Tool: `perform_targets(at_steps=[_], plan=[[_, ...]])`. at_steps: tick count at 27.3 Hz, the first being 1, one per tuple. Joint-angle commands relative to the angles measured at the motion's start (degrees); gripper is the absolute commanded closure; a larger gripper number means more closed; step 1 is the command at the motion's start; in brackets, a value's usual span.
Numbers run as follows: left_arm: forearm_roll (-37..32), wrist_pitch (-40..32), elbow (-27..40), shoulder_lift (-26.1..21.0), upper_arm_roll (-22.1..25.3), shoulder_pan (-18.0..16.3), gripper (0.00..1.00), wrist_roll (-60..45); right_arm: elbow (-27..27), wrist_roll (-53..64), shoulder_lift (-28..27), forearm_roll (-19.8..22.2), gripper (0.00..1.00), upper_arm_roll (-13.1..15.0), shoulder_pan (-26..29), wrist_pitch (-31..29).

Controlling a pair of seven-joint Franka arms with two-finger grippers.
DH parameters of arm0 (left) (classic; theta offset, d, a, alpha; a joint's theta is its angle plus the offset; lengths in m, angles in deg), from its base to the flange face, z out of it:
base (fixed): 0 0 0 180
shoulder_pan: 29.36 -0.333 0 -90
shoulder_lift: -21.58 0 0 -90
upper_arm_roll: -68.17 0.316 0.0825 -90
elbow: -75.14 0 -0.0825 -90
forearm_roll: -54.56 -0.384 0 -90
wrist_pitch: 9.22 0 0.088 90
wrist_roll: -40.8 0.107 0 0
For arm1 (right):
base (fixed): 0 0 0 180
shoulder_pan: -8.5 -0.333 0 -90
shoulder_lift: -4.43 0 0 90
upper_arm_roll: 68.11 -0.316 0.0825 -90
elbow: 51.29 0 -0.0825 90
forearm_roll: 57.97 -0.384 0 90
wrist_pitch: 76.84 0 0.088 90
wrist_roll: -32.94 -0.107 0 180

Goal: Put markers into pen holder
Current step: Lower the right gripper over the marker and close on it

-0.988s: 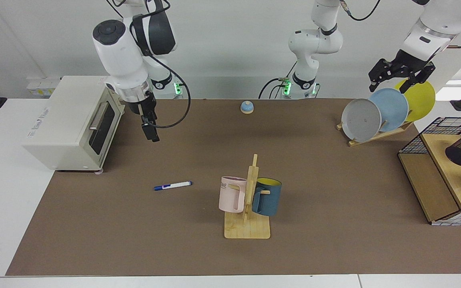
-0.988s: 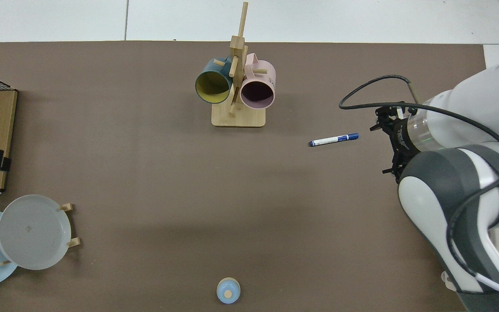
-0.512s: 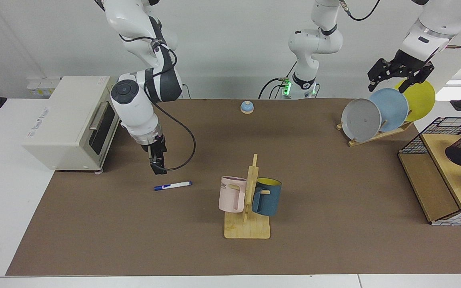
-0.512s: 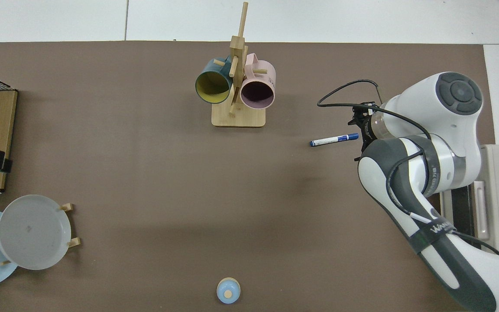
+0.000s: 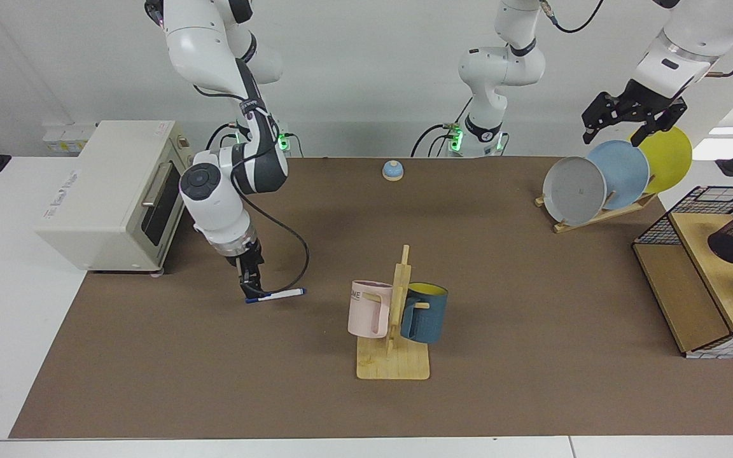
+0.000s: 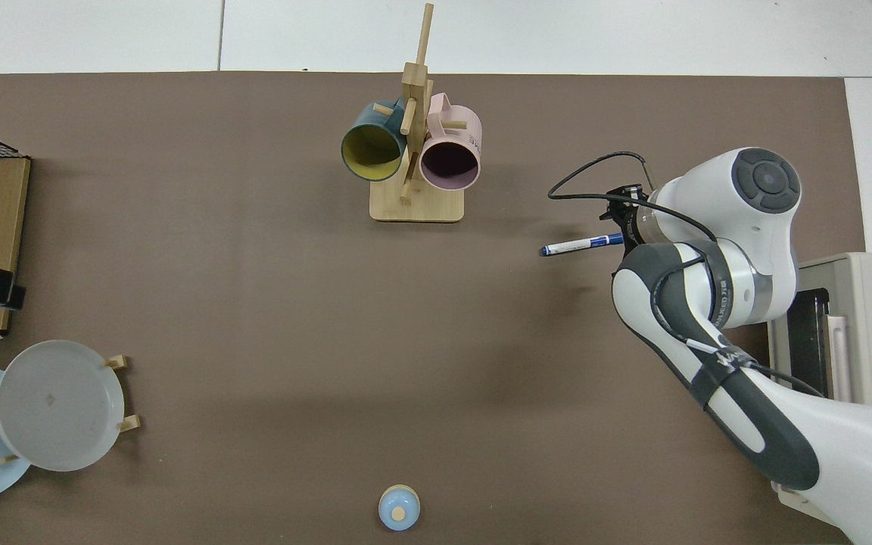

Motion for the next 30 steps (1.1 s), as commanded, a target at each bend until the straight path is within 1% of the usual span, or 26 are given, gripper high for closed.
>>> perform_targets(at_steps=[1, 5, 17, 23, 30], plan=[[0.2, -0.9, 1.1, 1.3, -0.8, -0.4, 0.0, -0.5, -0.4, 1.5, -1.1, -0.1, 0.01, -0.6, 0.6, -2.8], [0.2, -1.1, 1.2, 1.5, -0.8, -0.5, 0.0, -0.5, -0.4, 2.1, -1.9, -0.1, 0.01, -0.6, 0.5, -5.5], [0.2, -2.0, 1.3, 1.6, -0.6, -0.6, 0.0, -0.4, -0.4, 2.8, -2.5, -0.1, 0.01, -0.6, -0.8, -5.8], [0.2, -2.0, 1.3, 1.6, -0.6, -0.6, 0.0, -0.4, -0.2, 6.1, -4.2, -0.1, 0.01, -0.6, -0.3, -9.3], [0.2, -2.2, 1.3, 1.6, -0.6, -0.5, 0.0, -0.4, 0.0, 7.5, -4.7, -0.1, 0.01, -0.6, 0.0, -9.4]])
